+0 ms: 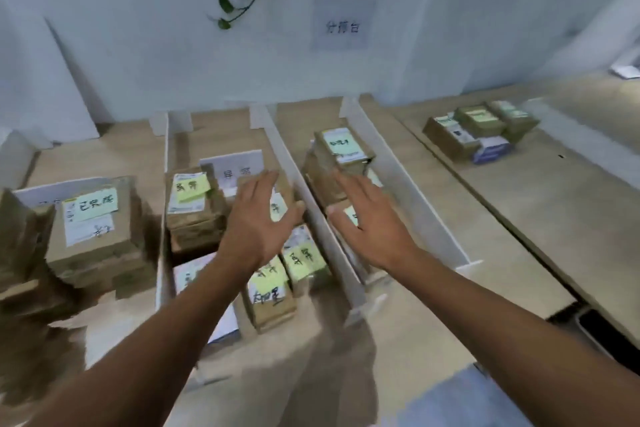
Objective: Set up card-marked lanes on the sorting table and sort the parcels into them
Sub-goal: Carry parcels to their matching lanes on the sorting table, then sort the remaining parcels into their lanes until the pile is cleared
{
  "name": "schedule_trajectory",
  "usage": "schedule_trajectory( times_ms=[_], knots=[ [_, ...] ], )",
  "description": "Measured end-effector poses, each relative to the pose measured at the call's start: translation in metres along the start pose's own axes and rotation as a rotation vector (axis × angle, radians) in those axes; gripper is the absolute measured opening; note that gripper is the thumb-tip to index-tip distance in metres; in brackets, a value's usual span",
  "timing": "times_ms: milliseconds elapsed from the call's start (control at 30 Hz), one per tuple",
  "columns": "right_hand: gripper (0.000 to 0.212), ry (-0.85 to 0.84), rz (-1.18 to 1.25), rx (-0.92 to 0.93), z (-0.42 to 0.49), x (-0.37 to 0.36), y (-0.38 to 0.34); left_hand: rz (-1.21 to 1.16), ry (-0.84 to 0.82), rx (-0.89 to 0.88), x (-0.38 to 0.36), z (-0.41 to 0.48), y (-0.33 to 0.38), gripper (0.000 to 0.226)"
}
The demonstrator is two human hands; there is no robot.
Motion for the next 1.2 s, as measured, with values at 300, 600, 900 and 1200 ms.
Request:
schedule_trajectory(
  times_ms=[300, 600, 900, 1200],
  knots=[
    [0.065, 0.164, -0.244, -0.264, -0.236, 0.211, 0.144, -0.049, -0.232, -0.285, -0.219, -0.109, 0.233, 0.079],
    [0.068, 0.244, -0.243, -0.424, -0.33, 0.286, 0.264, -0.059, -0.337, -0.38, -0.355, -0.117, 0.351, 0.088],
    [0.066, 0.161, -0.182, -0.451, -0.308, 0.333, 0.443, -0.136, -0.395, -0.239, -0.504, -0.023, 0.429, 0.089],
    [0.067, 0.103, -0.149, -0.438, -0.262, 0.39, 0.603, -0.043, -0.411, -0.215, -0.599, 0.06, 0.513, 0.08]
  ],
)
Point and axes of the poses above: each hand's wrist, its own z-axis towards the middle knuckle, its own x-axis out of the back of the hand, y = z × x, the point moved 7 cm from there along z, towards the middle knuckle, and after that the axes turned 15 degrees about x, right-handed, at the moved point
